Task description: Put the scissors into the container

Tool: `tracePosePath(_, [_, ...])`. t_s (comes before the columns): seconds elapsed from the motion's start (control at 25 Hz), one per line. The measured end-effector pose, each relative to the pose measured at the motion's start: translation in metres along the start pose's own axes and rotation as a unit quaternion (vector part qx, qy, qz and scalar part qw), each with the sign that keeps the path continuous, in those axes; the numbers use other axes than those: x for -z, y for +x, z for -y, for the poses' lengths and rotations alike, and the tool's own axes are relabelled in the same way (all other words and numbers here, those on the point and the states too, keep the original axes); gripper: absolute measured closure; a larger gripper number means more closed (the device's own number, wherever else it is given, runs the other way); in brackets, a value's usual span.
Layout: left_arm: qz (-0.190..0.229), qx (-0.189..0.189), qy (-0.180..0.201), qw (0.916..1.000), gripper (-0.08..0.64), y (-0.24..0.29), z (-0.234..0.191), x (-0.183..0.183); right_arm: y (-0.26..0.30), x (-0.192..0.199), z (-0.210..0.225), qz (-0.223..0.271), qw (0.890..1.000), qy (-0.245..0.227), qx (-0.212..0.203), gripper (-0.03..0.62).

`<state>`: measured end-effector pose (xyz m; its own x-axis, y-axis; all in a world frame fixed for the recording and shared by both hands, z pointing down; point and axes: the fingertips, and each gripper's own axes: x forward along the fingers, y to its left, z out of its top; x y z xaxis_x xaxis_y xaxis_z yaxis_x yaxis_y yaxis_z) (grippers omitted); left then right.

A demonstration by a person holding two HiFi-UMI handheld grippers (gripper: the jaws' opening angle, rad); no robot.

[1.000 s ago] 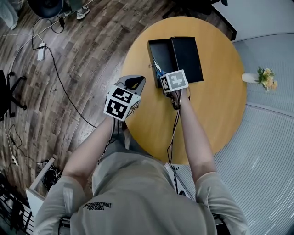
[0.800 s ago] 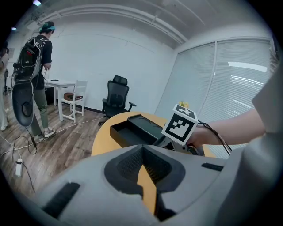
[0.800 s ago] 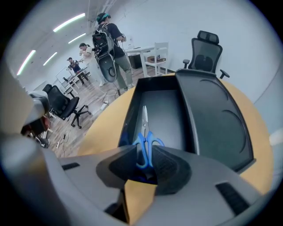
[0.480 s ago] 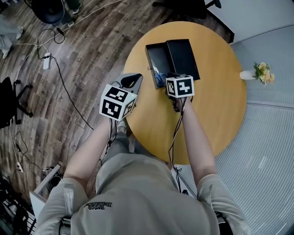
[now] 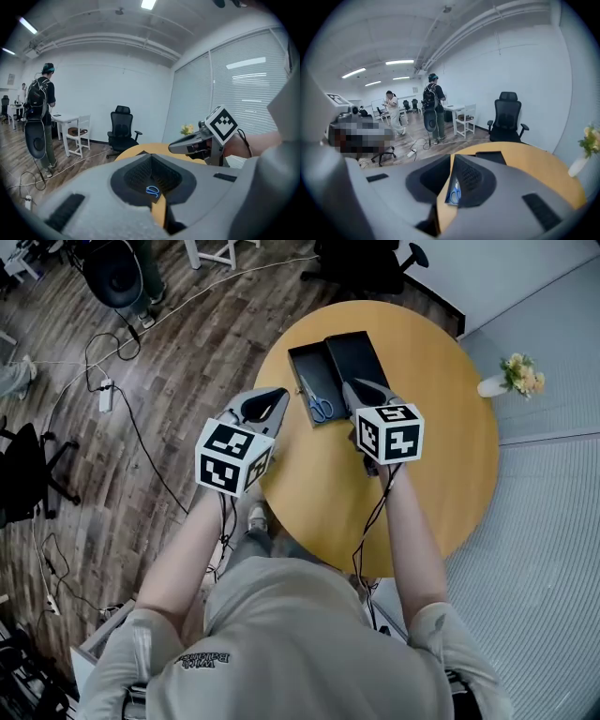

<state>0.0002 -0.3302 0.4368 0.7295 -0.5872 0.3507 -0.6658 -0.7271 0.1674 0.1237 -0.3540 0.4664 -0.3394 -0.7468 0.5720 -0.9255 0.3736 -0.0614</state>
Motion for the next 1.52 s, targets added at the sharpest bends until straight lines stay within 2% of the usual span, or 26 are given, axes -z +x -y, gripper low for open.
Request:
tracePosePath(0.16, [0.016,-0.003,0.020,0.9997,0.538,-0.013,0.011,-0.022,-0.044,-0.035,-0.010,0.066,0.998,-0.002,0.001,0.546])
tracePosePath(0.32, [0.039,-0.005,0.048,0.9981,0.538,-0.032,0.025,-0.049,-0.094,-0.069,-0.020,0.144,0.989,-0.011,0.011,0.548])
tracePosePath(0.6, [0.089,0.009,0.086,0.9922,0.538,-0.069,0.058,-0.100,-0.181,-0.116,-0.043,0.260,0.965,-0.036,0.023,0.552])
tracePosePath(0.8, [0.131,0.012,0.127,0.9832,0.538,-0.095,0.081,-0.134,-0.234,-0.140,-0.063,0.320,0.945,-0.058,0.024,0.552])
tracePosePath(0.92, [0.160,0.005,0.145,0.9763,0.538,-0.107,0.091,-0.149,-0.251,-0.143,-0.063,0.337,0.938,-0.069,0.037,0.552])
tracePosePath(1.04, [0.173,0.004,0.157,0.9723,0.538,-0.119,0.101,-0.157,-0.263,-0.141,-0.064,0.346,0.934,-0.079,0.049,0.552])
tracePosePath(1.32, [0.177,0.015,0.155,0.9717,0.538,-0.135,0.124,-0.161,-0.293,-0.134,-0.077,0.368,0.926,-0.076,0.043,0.555])
tracePosePath(1.52, [0.177,0.020,0.160,0.9709,0.538,-0.144,0.136,-0.156,-0.298,-0.124,-0.086,0.363,0.927,-0.086,0.034,0.555])
